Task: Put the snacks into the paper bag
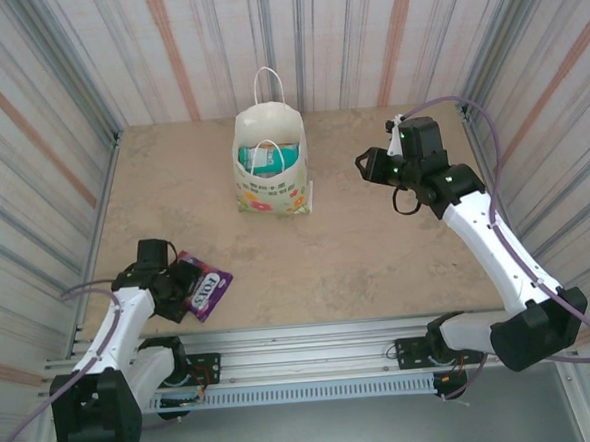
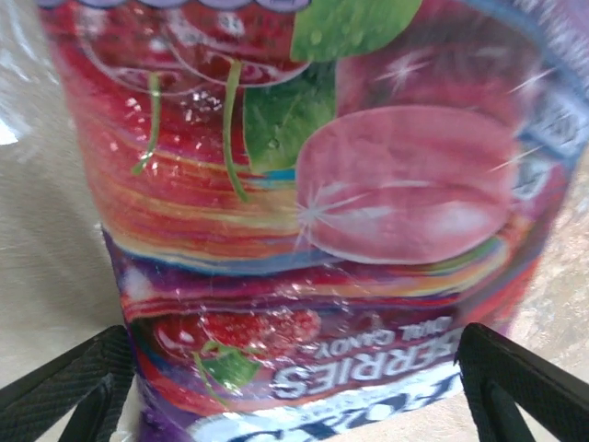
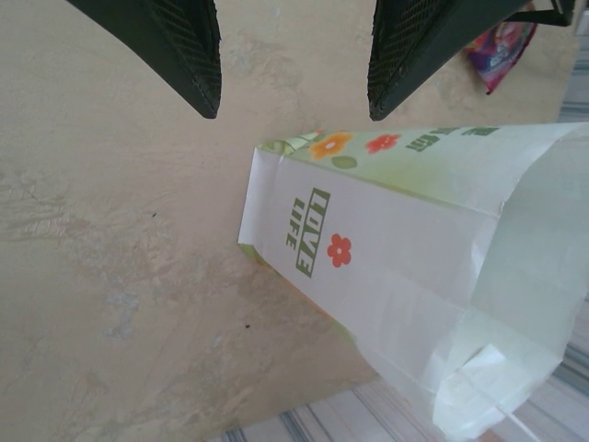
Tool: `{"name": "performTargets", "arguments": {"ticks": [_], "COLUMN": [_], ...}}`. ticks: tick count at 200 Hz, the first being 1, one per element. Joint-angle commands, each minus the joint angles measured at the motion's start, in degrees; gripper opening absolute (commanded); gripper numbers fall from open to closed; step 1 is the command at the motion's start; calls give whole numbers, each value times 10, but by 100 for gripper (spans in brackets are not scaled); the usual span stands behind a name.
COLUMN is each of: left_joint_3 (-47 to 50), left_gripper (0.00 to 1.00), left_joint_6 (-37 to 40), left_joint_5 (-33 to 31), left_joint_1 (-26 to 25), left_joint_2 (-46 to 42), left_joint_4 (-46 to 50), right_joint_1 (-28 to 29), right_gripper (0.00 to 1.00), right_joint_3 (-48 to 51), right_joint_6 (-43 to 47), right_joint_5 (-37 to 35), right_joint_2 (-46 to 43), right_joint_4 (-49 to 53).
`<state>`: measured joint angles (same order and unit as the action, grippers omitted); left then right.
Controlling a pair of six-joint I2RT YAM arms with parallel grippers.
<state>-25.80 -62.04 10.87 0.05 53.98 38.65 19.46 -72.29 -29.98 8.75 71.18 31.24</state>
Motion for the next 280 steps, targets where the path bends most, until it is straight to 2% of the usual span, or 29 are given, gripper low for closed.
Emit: {"name": "performTargets", "arguments": {"ticks": [1, 43, 63, 83, 113, 150, 179, 213, 241, 262, 280], "left_joint_3": [25, 33, 25, -11, -73, -155, -179, -160, -143, -132, -138], "left_gripper": [91, 85, 83, 83, 85, 84, 82, 87, 88, 86, 85], "left_joint_6": [-42, -123, -149, -141, -92, -10, 29, 81, 132, 155, 173], "left_joint_5": [39, 13, 14, 21, 33, -19, -87, -124, -118, -135, -122], "left_joint_1": [-25, -153, -195, -225, -233, -233, -209, -101, -13, 10, 19], "left_joint_2": [9, 54, 104, 150, 162, 109, 50, 8, 9, 39, 87], "left_joint_4": [-61, -152, -206, -217, -163, -4, 86, 136, 113, 69, 40], "right_joint_1": [-4, -5, -5, -5, -5, -5, -5, -6, -6, -6, -9], "right_gripper": [45, 45, 45, 45, 44, 45, 44, 45, 44, 44, 44], "right_joint_3": [8, 19, 18, 20, 31, 36, 36, 34, 40, 49, 48], "right_joint_6": [-10, -17, -17, -17, -21, -20, -15, -12, -13, -14, -17], "right_joint_5": [14, 22, 26, 29, 30, 29, 35, 49, 48, 46, 54], "right_joint_2": [-17, -24, -26, -29, -40, -44, -38, -31, -38, -43, -44], "right_joint_4": [-9, -25, -20, -14, -13, -13, -19, -22, -26, -31, -35]}}
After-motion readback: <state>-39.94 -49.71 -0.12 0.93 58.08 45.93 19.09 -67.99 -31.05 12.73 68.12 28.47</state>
